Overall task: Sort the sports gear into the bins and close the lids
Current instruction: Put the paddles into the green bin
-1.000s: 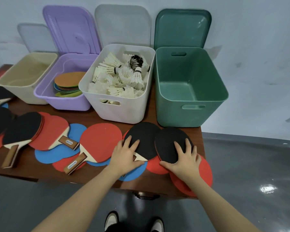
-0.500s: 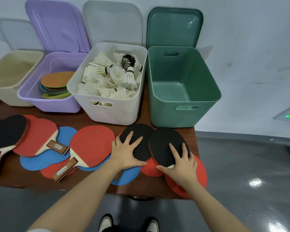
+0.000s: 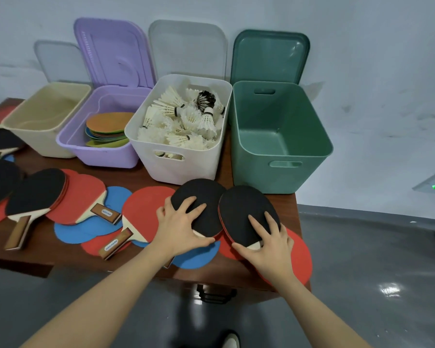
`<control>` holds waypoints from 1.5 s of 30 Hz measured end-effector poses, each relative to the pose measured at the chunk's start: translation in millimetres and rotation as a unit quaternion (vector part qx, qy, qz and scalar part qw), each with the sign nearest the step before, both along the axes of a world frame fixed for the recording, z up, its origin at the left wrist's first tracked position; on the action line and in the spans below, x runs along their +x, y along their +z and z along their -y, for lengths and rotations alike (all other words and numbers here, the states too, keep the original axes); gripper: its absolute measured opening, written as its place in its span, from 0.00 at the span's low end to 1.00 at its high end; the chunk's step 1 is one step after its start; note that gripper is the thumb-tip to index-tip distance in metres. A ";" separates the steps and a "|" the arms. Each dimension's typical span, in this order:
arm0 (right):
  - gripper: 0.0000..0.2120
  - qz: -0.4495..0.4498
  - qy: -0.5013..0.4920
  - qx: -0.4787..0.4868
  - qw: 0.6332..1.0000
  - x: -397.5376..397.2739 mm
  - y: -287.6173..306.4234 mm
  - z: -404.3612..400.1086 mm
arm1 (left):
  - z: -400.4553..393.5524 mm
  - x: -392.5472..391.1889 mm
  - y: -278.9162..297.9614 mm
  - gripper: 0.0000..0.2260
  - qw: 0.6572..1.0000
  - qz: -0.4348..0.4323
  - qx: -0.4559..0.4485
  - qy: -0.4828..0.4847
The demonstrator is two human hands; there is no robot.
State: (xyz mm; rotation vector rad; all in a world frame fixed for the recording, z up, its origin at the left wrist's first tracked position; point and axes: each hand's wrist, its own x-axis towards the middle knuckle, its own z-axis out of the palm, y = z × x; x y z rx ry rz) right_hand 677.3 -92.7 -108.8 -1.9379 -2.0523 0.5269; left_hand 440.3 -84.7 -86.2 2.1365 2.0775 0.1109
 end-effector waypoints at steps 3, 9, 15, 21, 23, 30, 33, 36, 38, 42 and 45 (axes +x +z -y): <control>0.38 -0.019 0.006 0.058 0.998 -18.6 14.2 8.2 | 10.6 -19.2 13.9 0.42 0.999 0.009 0.040 -0.004; 0.37 -0.046 0.018 0.151 0.987 -48.2 46.2 18.4 | 24.7 -51.9 42.5 0.38 0.986 0.031 0.163 -0.021; 0.36 -0.055 -0.008 0.238 0.970 -64.6 89.1 4.3 | 9.2 -60.4 84.8 0.37 0.960 0.075 0.268 -0.021; 0.36 -0.080 -0.016 0.282 0.956 -50.4 134.9 -49.7 | -38.0 -48.7 134.3 0.39 0.960 0.079 0.268 0.009; 0.36 -0.081 -0.024 0.277 0.957 -38.5 148.4 -73.9 | -59.1 -42.2 148.2 0.42 0.971 0.061 0.230 0.023; 0.37 -0.064 -0.074 0.228 0.969 1.7 173.3 -168.2 | -140.1 -10.3 178.4 0.41 0.980 0.004 0.197 0.039; 0.37 -0.051 -0.091 0.178 0.979 10.6 169.3 -203.9 | -170.2 3.7 187.2 0.39 0.979 -0.005 0.195 0.058; 0.39 -0.043 -0.080 0.092 0.992 13.4 154.2 -235.6 | -192.0 14.9 187.5 0.39 0.979 -0.001 0.186 0.077; 0.39 -0.010 -0.066 0.046 0.997 9.7 138.7 -249.9 | -203.3 16.8 184.3 0.39 0.980 -0.004 0.181 0.083; 0.40 0.002 -0.067 -0.017 0.998 -1.4 111.9 -270.8 | -222.7 15.3 175.4 0.39 0.980 -0.002 0.174 0.092; 0.42 0.007 -0.058 -0.057 0.997 -2.3 102.1 -291.6 | -236.2 16.3 171.0 0.39 0.982 0.010 0.164 0.095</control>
